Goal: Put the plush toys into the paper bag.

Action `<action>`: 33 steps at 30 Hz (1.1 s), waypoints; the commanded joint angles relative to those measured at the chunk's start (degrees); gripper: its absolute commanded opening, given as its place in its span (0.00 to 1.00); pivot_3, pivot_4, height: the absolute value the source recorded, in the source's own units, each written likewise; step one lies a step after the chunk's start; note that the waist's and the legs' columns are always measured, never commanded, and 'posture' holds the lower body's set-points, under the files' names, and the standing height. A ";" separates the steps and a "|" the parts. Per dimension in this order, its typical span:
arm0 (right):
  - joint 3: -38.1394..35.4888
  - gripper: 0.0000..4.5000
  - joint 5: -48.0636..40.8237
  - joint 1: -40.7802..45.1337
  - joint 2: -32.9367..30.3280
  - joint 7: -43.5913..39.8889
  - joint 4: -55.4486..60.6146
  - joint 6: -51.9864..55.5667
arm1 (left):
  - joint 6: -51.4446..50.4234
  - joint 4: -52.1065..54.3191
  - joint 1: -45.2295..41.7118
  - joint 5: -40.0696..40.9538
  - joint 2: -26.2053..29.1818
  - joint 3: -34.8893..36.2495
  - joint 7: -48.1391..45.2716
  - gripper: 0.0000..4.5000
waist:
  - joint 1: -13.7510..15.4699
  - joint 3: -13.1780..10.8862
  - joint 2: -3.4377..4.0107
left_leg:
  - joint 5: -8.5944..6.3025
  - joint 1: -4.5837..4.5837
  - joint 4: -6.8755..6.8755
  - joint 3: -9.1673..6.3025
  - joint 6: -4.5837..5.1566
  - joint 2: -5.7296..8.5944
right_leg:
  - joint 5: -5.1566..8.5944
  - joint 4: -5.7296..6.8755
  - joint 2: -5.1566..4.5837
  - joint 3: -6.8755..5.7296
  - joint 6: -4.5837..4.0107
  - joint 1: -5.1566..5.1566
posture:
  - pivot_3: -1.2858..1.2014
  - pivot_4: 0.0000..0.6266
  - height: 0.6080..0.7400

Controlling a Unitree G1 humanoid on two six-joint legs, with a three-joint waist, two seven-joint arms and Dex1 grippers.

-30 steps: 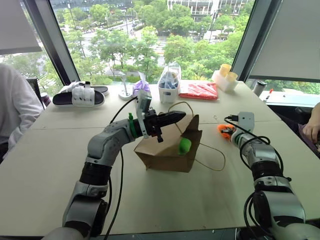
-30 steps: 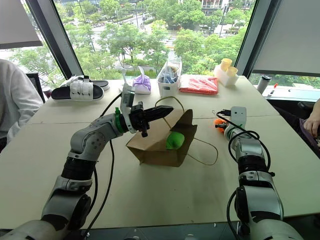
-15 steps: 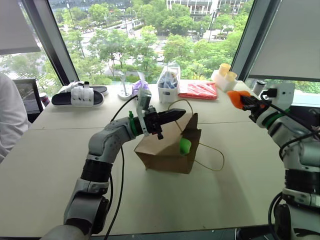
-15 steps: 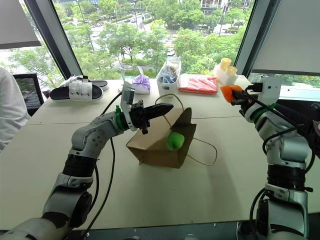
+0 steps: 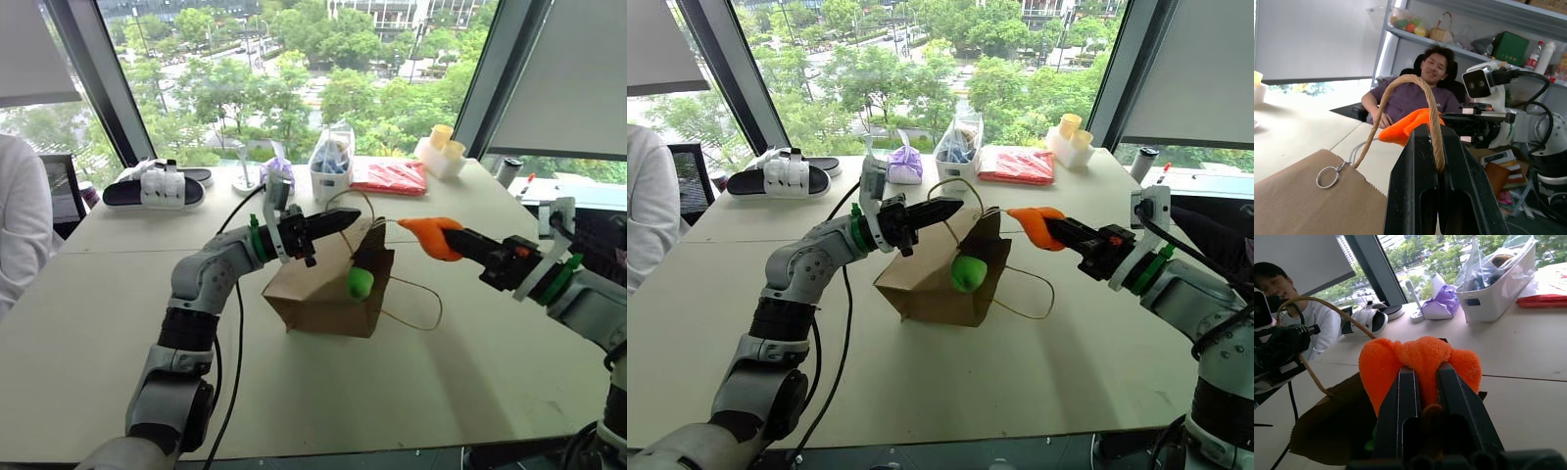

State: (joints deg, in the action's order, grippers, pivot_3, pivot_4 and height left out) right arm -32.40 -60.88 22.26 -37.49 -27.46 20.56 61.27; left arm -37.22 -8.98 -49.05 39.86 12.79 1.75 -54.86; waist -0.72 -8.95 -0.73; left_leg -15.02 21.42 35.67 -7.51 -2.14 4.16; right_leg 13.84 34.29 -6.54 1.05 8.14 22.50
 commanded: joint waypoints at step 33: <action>1.37 0.01 -17.97 -11.05 -2.45 8.79 2.67 -6.81 | -3.39 1.75 -1.37 3.58 -0.09 1.43 -0.95 0.00 | 0.13 0.00 -0.01 | -0.01 0.01 0.01 0.01 0.03 0.00 | 0.01 -0.02 -0.01 0.00 0.01 -0.02 | 0.52 0.24 1.00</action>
State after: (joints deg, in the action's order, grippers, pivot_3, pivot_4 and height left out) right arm -31.48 -78.81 10.95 -38.99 -17.44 20.75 54.80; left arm -40.12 -8.94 -49.06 41.95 12.35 1.92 -55.16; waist -0.59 -8.96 -0.74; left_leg -15.03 21.43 35.68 -7.50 -2.11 4.16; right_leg 13.85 34.26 -6.55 1.05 8.14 22.47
